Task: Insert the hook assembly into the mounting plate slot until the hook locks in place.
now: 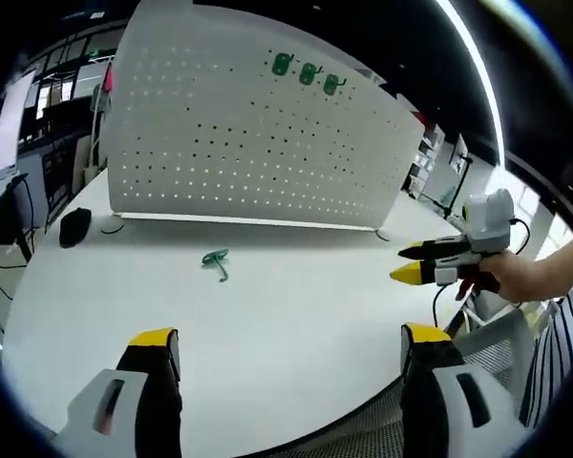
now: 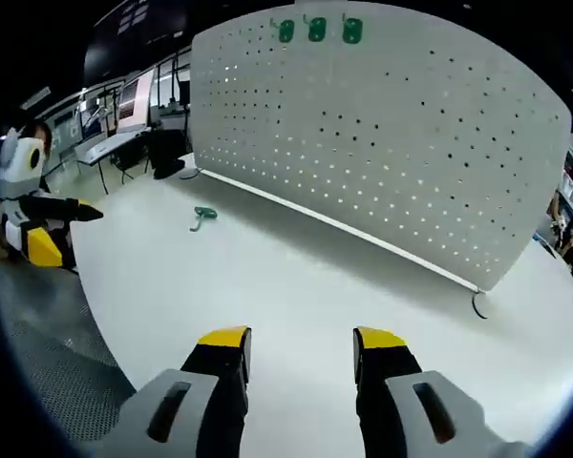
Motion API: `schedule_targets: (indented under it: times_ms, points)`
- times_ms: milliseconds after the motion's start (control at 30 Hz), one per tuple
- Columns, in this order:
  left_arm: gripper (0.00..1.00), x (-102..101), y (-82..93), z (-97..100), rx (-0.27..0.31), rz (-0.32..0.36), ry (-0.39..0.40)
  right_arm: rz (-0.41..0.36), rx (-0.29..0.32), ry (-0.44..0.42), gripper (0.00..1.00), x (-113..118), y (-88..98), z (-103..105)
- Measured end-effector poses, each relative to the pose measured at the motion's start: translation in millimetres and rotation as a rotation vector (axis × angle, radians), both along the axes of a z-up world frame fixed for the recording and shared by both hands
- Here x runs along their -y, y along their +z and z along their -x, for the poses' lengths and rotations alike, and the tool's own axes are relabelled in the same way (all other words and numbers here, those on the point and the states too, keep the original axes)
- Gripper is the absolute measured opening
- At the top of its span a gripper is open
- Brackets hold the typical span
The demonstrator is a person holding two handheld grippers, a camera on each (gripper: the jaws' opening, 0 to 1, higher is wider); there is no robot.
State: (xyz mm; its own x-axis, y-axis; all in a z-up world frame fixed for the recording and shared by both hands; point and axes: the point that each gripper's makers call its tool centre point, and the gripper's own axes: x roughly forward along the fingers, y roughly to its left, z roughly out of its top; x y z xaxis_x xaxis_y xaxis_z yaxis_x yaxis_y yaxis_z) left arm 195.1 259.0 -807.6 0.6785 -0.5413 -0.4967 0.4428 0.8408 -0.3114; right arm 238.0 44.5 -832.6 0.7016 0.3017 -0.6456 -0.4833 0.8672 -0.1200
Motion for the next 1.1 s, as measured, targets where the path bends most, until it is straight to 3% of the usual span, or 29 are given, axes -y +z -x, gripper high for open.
schedule_targets:
  times_ms: [233, 500, 767, 1100]
  points:
    - [0.98, -1.9, -2.4, -0.6, -0.012, 0.0, 0.011, -0.021, -0.051, 0.177, 0.36, -44.8, -7.2, -7.0]
    - [0.98, -7.4, -4.7, -2.3, -0.024, -0.003, 0.035, -0.024, -0.087, 0.343, 0.29, -88.6, -12.1, -31.6]
    - [0.98, -9.2, -7.3, -3.9, -0.035, -0.002, 0.05, -0.021, -0.081, 0.462, 0.25, -125.5, -7.8, -59.9]
    - [0.97, -14.0, -11.2, -5.0, -0.052, -0.011, 0.071, -0.029, -0.115, 0.557, 0.21, -163.5, -21.4, -89.4]
